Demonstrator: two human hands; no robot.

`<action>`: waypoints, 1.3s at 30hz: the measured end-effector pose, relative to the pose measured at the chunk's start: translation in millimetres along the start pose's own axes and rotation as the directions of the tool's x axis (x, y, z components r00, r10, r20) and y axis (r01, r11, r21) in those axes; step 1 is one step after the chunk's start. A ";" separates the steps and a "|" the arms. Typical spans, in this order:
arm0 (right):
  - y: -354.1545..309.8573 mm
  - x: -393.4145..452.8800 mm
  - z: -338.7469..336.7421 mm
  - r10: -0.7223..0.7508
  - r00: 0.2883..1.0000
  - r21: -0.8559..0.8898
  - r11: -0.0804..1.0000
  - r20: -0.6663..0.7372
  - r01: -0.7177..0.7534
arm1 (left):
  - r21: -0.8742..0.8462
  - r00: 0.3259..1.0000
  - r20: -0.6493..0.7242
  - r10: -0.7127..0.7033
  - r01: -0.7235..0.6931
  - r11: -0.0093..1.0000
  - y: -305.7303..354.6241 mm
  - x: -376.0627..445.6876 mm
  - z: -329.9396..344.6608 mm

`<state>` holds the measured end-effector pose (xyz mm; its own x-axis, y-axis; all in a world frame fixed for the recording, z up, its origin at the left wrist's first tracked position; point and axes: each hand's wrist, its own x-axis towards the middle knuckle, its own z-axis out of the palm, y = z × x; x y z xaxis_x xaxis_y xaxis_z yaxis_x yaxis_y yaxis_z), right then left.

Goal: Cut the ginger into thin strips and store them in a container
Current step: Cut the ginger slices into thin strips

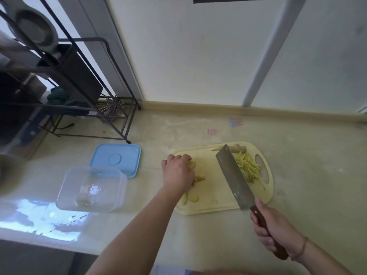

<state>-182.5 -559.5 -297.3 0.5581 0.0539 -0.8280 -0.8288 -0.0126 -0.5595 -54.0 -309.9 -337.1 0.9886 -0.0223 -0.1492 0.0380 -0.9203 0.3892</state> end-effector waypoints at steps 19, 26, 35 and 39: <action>1.1 -3.2 1.6 -0.068 0.997 0.003 0.998 0.027 0.068 | -0.030 0.933 -0.299 0.200 -0.219 0.975 -12.1 -44.4 18.1; 2.2 -3.0 -0.7 -0.042 0.999 -0.010 0.999 0.026 0.043 | 0.227 0.909 -0.142 0.391 -0.354 0.907 -66.7 -18.5 -4.1; 3.1 0.6 -0.8 -0.010 1.000 0.017 1.000 0.021 0.010 | -0.534 0.982 0.122 -0.144 0.188 0.824 44.6 -54.6 -4.5; 3.1 1.2 -3.2 -0.022 0.999 0.010 1.000 0.034 0.022 | -0.437 0.986 0.151 -0.069 0.129 0.890 65.9 -66.4 27.7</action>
<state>-184.2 -562.8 -300.1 0.5744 0.0877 -0.8138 -0.8169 -0.0014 -0.5768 -121.2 -379.8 -326.7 0.9502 -0.0170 -0.3112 0.2257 -0.6512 0.7246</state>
